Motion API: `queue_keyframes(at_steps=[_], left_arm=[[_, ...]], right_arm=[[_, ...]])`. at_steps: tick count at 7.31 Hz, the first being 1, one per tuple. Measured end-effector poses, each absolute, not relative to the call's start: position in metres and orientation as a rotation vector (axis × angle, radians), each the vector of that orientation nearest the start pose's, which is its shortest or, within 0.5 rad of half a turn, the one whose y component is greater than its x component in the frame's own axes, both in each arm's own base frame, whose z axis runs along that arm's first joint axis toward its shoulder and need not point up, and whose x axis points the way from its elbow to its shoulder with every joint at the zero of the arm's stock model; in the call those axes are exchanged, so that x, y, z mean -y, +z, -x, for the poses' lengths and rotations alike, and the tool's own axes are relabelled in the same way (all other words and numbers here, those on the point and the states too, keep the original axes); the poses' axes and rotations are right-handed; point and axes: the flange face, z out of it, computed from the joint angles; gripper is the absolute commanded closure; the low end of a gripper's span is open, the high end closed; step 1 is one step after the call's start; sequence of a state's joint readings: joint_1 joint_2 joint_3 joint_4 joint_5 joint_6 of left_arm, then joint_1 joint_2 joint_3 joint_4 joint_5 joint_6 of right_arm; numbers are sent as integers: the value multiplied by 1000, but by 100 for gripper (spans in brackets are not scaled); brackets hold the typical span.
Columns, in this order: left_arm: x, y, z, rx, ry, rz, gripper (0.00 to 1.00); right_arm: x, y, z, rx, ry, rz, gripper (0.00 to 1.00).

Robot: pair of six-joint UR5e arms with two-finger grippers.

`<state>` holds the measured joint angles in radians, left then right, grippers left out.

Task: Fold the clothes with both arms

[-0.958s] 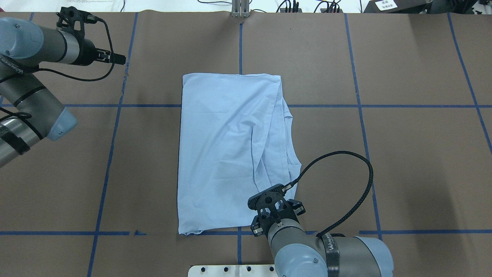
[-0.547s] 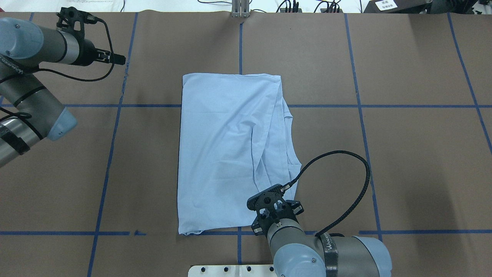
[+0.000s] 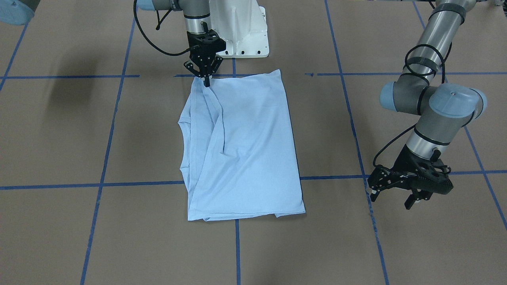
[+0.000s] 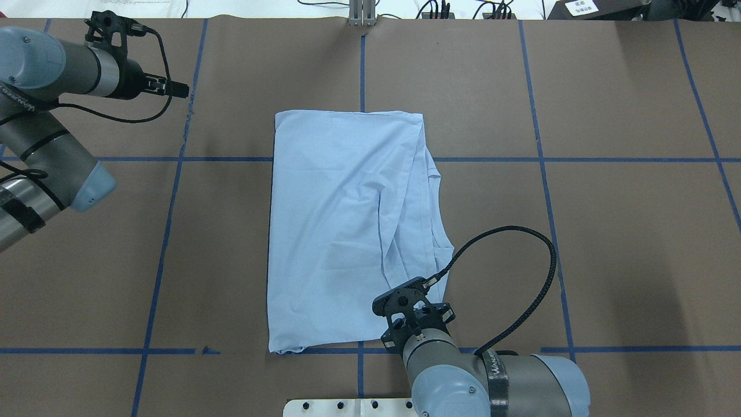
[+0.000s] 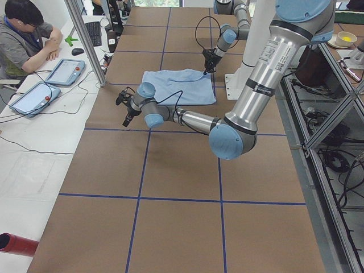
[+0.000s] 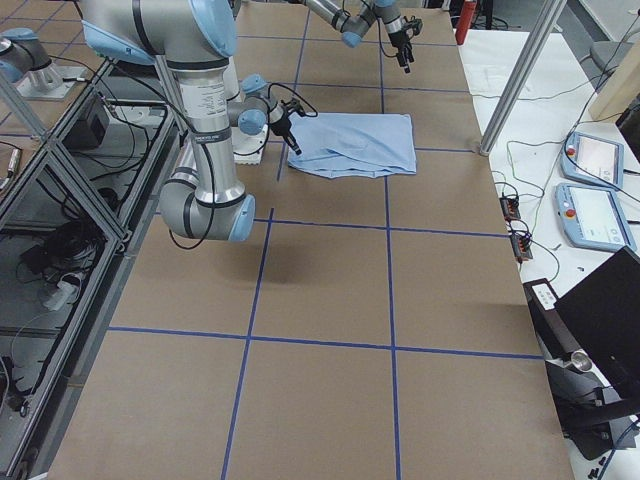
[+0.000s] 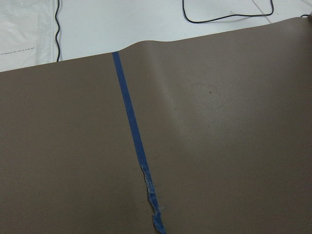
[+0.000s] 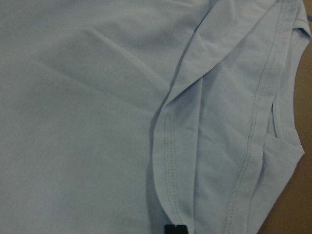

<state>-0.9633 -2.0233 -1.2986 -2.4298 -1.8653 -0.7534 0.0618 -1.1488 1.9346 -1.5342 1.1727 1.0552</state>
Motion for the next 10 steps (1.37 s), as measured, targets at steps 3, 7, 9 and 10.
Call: queue_keyframes(at_steps=[3,7,9,10], left_arm=[[638,436,-316,-857,20,-633,0],[638,437,-316,-856,19,-632,0],[638,437,-316,-857,19,-632,0],[638,436,-317,-857,19,-632,0]], right_arm=[[238,263,547,690,-203,-552,100],[197,306,520,731,52,-417,100],[166,311,530,759,160,-401,0],[164,312,533,761,181,-402,0]])
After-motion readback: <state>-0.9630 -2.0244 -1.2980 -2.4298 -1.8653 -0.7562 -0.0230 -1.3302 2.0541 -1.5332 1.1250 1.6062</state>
